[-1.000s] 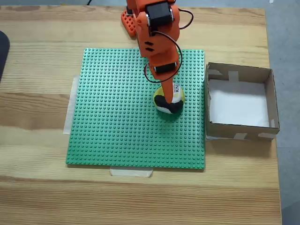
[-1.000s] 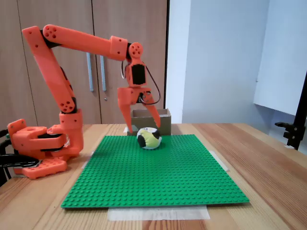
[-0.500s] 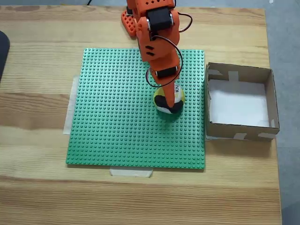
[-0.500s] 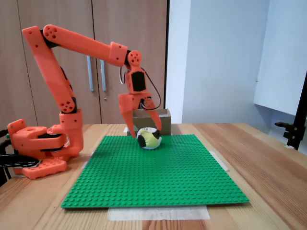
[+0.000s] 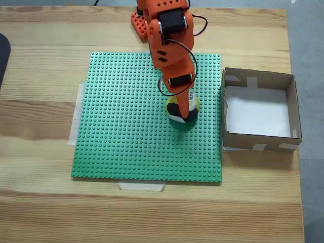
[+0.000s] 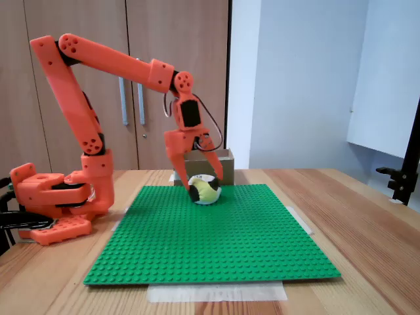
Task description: Pick the ball and put it in the box.
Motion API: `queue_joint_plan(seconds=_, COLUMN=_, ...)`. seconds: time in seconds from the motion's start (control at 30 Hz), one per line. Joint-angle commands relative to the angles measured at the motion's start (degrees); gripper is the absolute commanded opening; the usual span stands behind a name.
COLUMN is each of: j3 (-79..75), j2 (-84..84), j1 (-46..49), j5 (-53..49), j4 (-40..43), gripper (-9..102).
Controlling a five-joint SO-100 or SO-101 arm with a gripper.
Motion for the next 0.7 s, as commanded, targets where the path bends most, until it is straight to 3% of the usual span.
queue_joint_plan(seconds=0.0, j3=-0.4, j2=0.4, j1=-0.6, j5=-0.1, j4=-0.7, gripper=39)
queue_joint_plan(seconds=0.67, j3=1.9, j2=0.4, j1=-2.7, j5=0.6, j4=-4.1, gripper=35)
